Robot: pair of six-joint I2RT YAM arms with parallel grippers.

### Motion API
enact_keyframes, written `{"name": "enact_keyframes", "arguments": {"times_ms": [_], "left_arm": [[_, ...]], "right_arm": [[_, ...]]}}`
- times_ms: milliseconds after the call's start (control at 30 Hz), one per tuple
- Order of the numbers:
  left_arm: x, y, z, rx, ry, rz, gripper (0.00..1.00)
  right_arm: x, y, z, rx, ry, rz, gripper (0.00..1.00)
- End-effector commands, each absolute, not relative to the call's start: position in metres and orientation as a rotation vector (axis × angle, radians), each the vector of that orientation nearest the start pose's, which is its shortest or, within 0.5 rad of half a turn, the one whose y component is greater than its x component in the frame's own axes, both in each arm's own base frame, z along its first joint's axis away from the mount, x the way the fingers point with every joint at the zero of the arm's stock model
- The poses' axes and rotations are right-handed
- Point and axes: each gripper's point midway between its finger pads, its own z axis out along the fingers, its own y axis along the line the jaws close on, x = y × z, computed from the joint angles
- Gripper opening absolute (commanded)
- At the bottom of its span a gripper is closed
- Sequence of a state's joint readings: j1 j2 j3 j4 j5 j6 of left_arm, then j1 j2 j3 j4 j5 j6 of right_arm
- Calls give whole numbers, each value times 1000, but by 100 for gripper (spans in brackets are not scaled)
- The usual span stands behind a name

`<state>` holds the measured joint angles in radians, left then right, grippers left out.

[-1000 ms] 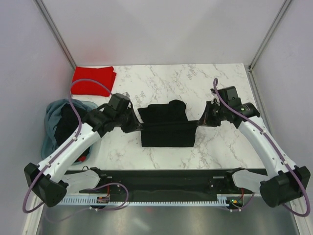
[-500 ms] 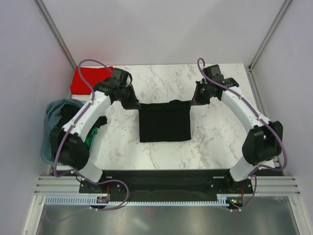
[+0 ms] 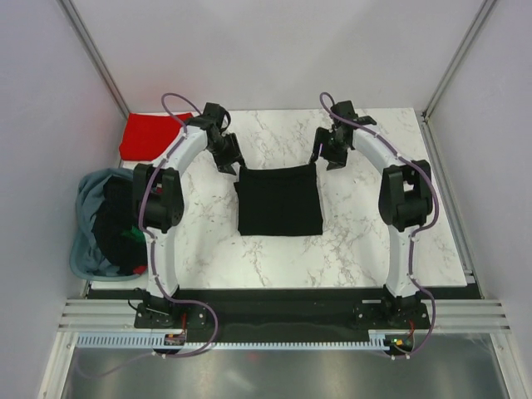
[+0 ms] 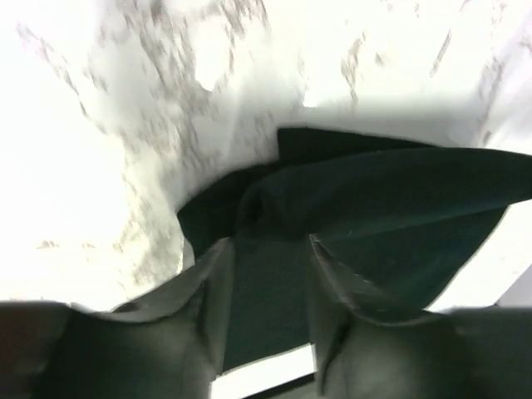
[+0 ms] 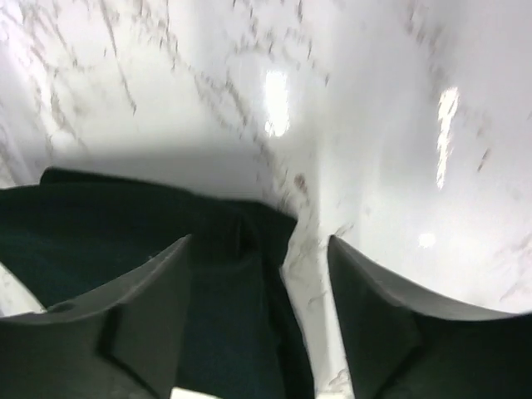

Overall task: Fold and stack the t-shirts
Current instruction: Fold the tshirt

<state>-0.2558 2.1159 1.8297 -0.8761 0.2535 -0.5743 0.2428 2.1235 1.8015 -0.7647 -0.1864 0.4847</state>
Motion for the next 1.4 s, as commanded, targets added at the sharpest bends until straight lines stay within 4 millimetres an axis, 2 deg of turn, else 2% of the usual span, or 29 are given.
{"name": "enact_keyframes", "arguments": {"times_ms": [0,33,133,167,200,233,267,300,333,367,400,433,467,500,533,600,633,700,733,800,833,900,933,1000,1100,1133,1200,1233,1367], "left_arm": [[461,-178,111,-322,2762,-632,54],[466,-180,120,-301,2744,-633,60],[464,-173,142,-300,2708,-596,62],[459,-170,162,-301,2670,-592,62],[454,-169,168,-304,2660,-580,62],[443,-165,163,-321,2682,-552,62],[435,-164,184,-322,2637,-553,61],[426,-167,185,-314,2639,-541,60],[411,-166,176,-318,2669,-519,59],[402,-170,176,-329,2669,-528,58],[394,-181,192,-287,2613,-571,56],[376,-186,175,-292,2659,-585,56],[365,-202,173,-281,2660,-624,54],[363,-213,180,-255,2613,-672,54],[349,-218,162,-256,2652,-675,54],[337,-242,152,-243,2658,-726,52],[326,-246,136,-242,2696,-729,52],[315,-258,120,-244,2721,-743,50],[311,-259,103,-253,2743,-737,50],[306,-259,84,-269,2771,-724,49],[300,-252,66,-292,2805,-670,48],[293,-243,47,-299,2838,-610,47],[285,-233,33,-311,2866,-553,47],[270,-219,14,-324,2907,-483,46],[255,-209,7,-337,2915,-465,46],[251,-210,7,-347,2918,-476,46],[241,-214,17,-338,2910,-525,46],[238,-223,31,-305,2885,-578,46],[238,-233,77,-217,2781,-657,50]], "right_arm": [[496,156,104,233,2637,456,76],[505,156,119,214,2605,460,82],[498,154,144,194,2576,469,84],[491,155,169,180,2529,490,85],[487,157,182,169,2497,511,85],[471,158,172,172,2527,517,84],[456,167,199,154,2473,574,83],[450,173,207,144,2438,624,82],[426,176,204,142,2448,664,80],[409,193,204,141,2460,784,76],[404,204,207,119,2422,862,75],[382,207,190,130,2459,915,73],[372,221,190,118,2444,1009,72],[355,222,165,139,2499,1021,71],[348,223,160,147,2503,1036,70],[341,228,150,160,2497,1095,67],[331,227,130,179,2532,1107,66],[324,227,110,170,2558,1113,65],[320,225,96,172,2595,1098,65],[313,218,76,179,2637,1057,64],[305,206,54,203,2686,989,63],[294,192,33,253,2734,938,63],[280,181,19,286,2772,898,62],[267,164,8,342,2793,855,62],[260,144,2,386,2807,743,62],[263,139,4,391,2794,711,62],[269,138,10,387,2785,696,62],[272,137,15,381,2785,683,62],[281,128,32,349,2746,606,66]]}}
